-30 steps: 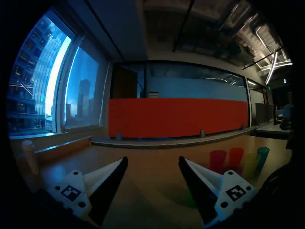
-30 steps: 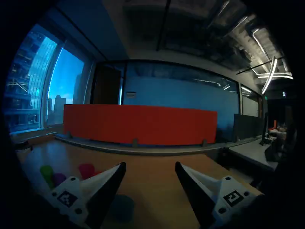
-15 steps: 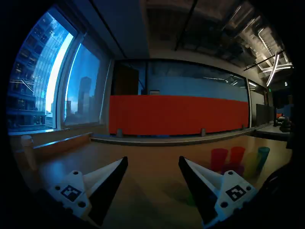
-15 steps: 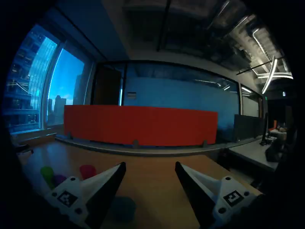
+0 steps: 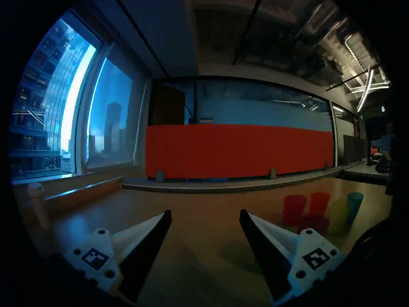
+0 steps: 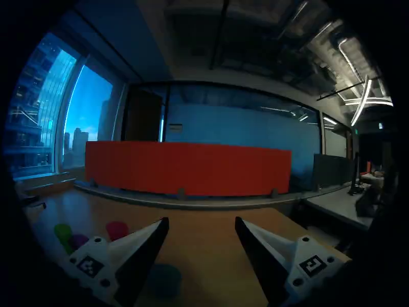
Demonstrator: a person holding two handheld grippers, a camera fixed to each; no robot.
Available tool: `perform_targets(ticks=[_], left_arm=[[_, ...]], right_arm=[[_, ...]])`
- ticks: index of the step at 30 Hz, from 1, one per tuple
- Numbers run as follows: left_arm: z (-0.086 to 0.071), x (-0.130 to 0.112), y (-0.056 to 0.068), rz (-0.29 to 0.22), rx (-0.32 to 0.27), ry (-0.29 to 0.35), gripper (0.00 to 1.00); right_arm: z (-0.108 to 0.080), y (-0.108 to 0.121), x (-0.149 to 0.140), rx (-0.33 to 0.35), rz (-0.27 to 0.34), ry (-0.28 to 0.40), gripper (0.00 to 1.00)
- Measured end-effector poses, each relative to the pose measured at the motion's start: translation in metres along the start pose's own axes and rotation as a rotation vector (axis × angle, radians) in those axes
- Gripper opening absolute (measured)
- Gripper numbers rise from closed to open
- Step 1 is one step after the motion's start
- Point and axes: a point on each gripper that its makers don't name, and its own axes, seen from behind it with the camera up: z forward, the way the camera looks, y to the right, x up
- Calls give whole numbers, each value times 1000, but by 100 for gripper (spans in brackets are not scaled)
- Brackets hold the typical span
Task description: Pour water
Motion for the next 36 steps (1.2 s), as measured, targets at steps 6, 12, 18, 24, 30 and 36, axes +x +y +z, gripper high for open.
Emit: perform_targets(ticks=[6, 12, 18, 24, 30, 36], left_arm=[[1, -3, 0, 2, -2, -13, 99], [2, -6, -1, 2, 3, -26, 99], [2, -6, -1, 3, 3, -27, 99], [3, -6, -1, 3, 3, -27, 99], [3, -7, -1, 4, 3, -29, 99], [3, -7, 0, 4, 3, -30, 99]], right_arm=[[-2, 0, 0, 2, 5, -1, 100], [-3, 3, 1, -3, 7, 3, 100], [-5, 5, 2, -1, 17, 6, 100], [-7, 5, 2, 2, 17, 7, 100], [-8, 7, 0, -1, 25, 7, 100], [-10, 11, -2, 2, 33, 14, 100]])
